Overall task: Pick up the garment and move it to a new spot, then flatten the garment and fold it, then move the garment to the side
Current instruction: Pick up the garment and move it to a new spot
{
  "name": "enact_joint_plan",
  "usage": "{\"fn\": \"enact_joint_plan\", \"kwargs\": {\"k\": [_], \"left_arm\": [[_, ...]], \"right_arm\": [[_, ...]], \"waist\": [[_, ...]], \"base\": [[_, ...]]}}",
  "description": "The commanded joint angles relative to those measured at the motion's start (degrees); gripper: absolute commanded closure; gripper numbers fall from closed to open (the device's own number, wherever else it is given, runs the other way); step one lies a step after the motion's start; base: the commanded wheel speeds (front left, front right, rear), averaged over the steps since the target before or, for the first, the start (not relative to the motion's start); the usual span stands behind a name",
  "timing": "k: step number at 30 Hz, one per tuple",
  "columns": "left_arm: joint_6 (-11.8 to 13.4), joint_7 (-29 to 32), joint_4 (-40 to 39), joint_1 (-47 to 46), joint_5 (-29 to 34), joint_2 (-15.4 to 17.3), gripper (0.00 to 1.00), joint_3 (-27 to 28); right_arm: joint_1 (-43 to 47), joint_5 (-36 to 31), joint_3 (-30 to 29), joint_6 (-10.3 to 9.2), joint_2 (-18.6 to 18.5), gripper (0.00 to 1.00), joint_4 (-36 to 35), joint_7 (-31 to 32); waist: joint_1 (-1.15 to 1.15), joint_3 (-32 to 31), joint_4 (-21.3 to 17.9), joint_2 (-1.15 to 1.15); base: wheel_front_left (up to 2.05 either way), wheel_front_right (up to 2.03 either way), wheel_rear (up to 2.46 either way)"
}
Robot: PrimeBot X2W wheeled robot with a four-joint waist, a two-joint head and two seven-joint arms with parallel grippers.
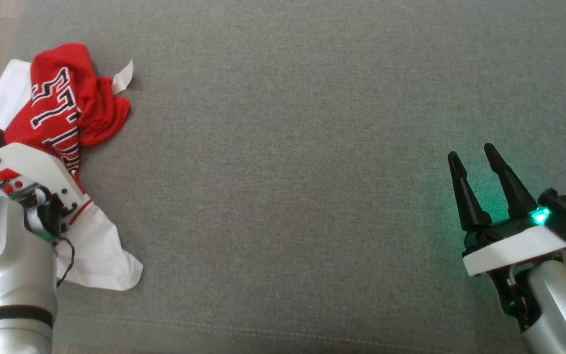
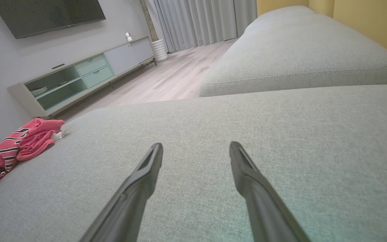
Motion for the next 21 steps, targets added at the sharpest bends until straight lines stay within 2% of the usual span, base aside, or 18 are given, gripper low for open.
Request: {"fn": "enact_joint_plan", "kwargs": {"k": [1,7,13,21], "left_arm": [[-0.5,-0.9,-0.2,-2.1,-0.5,3.6,1.0,1.5],[-2.9,-4.7,1.1,-4.4,0.5,4.7,1.0,-0.3],[-6.2,-7.0,-0.9,-8.2,3.3,5.9,1.0,-4.4],[-11.0,-6.7,-7.3,-12.1,5.0,3.8,1.0,-9.8]], "right_arm": [[-1.1,0.5,0.8,0.42,-1.0,0.0,-1.3,-0.6],[-0.7,0.5,1.3,0.42,0.2,0.0,-0.3,-0.6],[0.7,0.1,1.1,0.42,2.4,0.0,1.2,-0.6],[3.2,-0.9,0.3,0.42,5.7,0.0,3.2,-0.6]], "waist": [[-0.01,-0.7,0.4,0.0],[-0.01,-4.0,1.0,0.0],[-0.01,-9.3,0.6,0.0],[-0.01,-16.5,-2.4,0.0]], "base": [[0.0,0.0,0.0],[0.0,0.0,0.0],[0.0,0.0,0.0],[0.0,0.0,0.0]]}}
